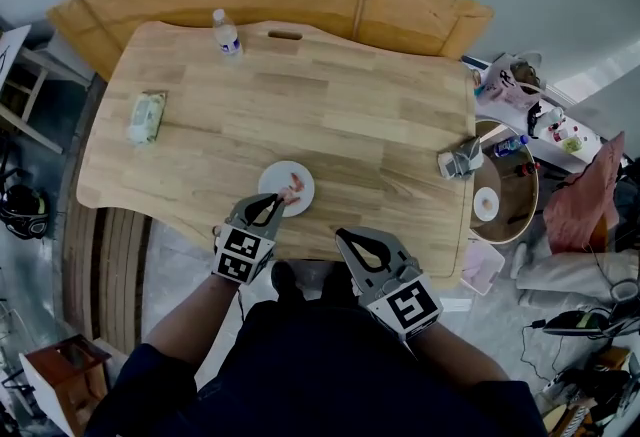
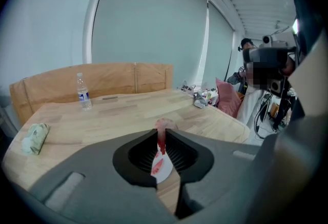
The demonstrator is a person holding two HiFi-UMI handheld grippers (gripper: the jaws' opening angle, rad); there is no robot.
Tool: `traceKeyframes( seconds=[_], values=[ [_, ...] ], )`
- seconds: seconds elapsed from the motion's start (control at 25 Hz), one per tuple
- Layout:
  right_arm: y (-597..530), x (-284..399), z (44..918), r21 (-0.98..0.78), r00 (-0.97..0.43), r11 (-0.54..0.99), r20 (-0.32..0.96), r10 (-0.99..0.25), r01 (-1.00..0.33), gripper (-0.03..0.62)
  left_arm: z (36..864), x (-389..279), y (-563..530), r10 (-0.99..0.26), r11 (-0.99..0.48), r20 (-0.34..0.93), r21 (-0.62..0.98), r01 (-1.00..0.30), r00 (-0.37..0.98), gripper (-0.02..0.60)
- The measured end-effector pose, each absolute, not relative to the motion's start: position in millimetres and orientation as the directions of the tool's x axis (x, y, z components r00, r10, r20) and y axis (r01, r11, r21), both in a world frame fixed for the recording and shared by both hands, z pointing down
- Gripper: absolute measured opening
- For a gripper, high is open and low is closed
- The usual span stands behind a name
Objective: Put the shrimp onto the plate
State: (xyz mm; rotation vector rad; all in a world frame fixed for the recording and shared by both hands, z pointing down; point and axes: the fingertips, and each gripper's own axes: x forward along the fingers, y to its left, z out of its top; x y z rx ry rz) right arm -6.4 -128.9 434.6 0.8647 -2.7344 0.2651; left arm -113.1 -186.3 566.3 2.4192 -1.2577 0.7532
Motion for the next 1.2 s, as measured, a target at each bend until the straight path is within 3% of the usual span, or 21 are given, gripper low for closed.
traceKeyframes(
  seconds=[1.2],
  values=[
    [-128, 24, 478, -0.142, -0.717, 0.733, 0.392, -0.576, -0.666, 0.009, 723, -149, -235, -0.546, -0.605, 0.755, -0.056, -0.794, 0.363, 0.052]
  ],
)
